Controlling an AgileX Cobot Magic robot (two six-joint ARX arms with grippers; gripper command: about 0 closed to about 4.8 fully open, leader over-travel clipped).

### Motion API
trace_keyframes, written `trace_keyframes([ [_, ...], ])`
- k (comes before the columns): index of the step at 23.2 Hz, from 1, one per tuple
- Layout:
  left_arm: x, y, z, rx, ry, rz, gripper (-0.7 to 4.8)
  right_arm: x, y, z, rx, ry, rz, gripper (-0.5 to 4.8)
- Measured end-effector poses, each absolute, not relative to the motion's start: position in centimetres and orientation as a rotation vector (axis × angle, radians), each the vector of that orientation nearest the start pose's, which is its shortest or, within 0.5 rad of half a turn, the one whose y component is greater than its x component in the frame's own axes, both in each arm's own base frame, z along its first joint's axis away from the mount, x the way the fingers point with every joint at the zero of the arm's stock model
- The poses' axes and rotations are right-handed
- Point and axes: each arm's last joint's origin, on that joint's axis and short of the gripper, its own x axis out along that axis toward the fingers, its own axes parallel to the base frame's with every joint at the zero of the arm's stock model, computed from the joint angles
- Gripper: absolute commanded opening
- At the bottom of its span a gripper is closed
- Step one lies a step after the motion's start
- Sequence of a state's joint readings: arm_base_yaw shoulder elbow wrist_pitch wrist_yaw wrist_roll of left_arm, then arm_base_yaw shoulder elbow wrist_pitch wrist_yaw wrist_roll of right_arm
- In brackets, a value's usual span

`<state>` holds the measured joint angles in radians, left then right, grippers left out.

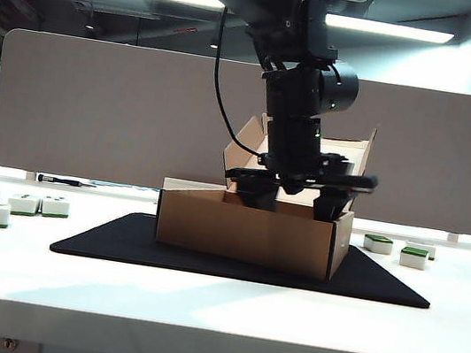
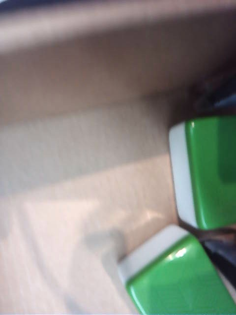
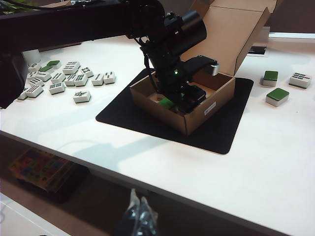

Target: Pick up four mahjong tiles and put them into the paper box.

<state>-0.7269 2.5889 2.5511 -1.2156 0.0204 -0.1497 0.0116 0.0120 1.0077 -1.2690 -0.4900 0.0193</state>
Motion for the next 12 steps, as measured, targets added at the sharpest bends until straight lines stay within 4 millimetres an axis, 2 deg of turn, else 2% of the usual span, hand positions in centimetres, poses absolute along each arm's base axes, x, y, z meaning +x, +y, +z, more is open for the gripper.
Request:
trace_keyframes([
  [3,38.9,-34.7,19.9,0.323,1.252,-0.547,3.21,-7.1,1.3,32.0,0.084,0.273,0.496,-0.01],
  [5,38.8,-34.5,20.6,0.32,1.246,-0.555,3.21,-7.1,1.3,32.0,0.084,0.273,0.496,-0.01],
  [7,38.4,-34.2,22.7,0.313,1.207,-0.572,3.2,-7.1,1.3,32.0,0.084,0.273,0.496,-0.01],
  [10,37.3,-32.9,27.7,0.283,1.119,-0.593,3.18,-7.1,1.2,32.0,0.082,0.273,0.484,-0.01],
  [11,36.9,-31.8,29.8,0.278,1.094,-0.594,3.17,-7.0,1.1,31.9,0.062,0.269,0.438,-0.01],
  [12,36.8,-31.0,30.8,0.276,1.091,-0.587,3.17,-6.7,1.0,31.9,0.043,0.262,0.41,-0.01],
])
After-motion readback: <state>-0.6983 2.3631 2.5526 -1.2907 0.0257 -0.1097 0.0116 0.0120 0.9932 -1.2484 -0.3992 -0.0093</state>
